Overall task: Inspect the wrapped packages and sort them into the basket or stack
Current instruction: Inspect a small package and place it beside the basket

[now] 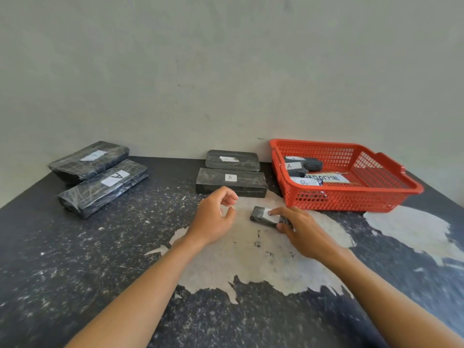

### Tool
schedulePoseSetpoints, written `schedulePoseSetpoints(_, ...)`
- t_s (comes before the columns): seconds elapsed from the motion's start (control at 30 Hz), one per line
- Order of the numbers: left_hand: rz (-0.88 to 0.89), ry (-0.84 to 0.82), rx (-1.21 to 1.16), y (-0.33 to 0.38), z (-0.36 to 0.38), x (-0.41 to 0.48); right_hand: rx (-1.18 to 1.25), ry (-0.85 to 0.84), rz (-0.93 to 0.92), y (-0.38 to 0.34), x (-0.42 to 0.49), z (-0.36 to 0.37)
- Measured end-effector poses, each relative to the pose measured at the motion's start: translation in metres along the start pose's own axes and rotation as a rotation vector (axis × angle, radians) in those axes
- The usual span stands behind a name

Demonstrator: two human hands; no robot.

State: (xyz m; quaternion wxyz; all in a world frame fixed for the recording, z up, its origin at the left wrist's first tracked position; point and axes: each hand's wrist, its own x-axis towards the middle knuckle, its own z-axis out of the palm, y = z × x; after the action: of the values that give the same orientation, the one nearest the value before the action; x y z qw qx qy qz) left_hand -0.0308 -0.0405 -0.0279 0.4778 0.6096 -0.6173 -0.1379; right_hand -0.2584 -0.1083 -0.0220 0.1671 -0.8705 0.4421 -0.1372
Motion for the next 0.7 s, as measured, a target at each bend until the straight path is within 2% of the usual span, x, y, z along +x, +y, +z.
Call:
schedulePoseSetpoints(0.4, 0.021, -0.077, 0.047, 0.021, 0.018, -0.011, -0.113, 0.061, 0.043, 0.054, -0.029, -0.032)
schedulePoseSetpoints(0.57, 0.014, -0.082, 0.044, 0.025, 0.02, -0.012, -0.136, 0.182, 0.037, 0.047, -0.032, -0.028)
schedulePoseSetpoints(0.7, 0.004, -0.078, 0.051, 0.023, 0.017, -0.013, -0.1, 0.203, -0.064, 0.017, -0.025, -0.018)
